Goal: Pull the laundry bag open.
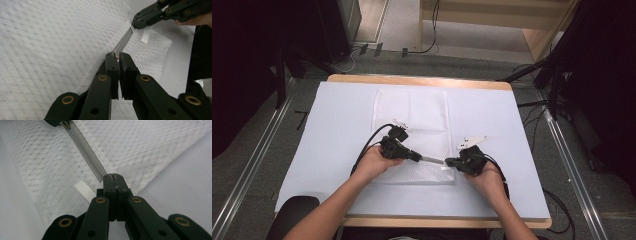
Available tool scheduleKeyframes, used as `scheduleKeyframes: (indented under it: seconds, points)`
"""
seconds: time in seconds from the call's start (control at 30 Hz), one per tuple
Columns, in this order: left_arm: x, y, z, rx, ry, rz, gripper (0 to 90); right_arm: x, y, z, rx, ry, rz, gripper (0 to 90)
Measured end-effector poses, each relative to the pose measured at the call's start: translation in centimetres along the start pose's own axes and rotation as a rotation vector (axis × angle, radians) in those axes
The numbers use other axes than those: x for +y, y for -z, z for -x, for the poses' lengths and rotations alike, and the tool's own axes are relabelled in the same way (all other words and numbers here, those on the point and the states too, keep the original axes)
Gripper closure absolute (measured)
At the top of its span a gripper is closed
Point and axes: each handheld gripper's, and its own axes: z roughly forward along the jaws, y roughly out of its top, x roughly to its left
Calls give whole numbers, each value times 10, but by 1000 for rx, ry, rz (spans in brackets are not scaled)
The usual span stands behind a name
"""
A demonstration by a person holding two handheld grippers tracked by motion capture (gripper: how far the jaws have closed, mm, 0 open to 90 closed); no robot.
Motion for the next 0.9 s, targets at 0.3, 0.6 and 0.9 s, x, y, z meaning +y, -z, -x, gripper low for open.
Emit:
scheduleKeyframes:
  seconds: [0.3, 0.6, 0.9]
  points:
    - [-5, 12, -3, 4, 18, 12, 879, -1, 0, 0, 3, -2, 5, 900]
    - [-11, 17, -4, 1, 22, 1, 879, 0, 0, 1, 4, 4, 1, 900]
    - [-17, 30, -12, 20, 42, -1, 879, 1, 0, 1, 9, 0, -6, 900]
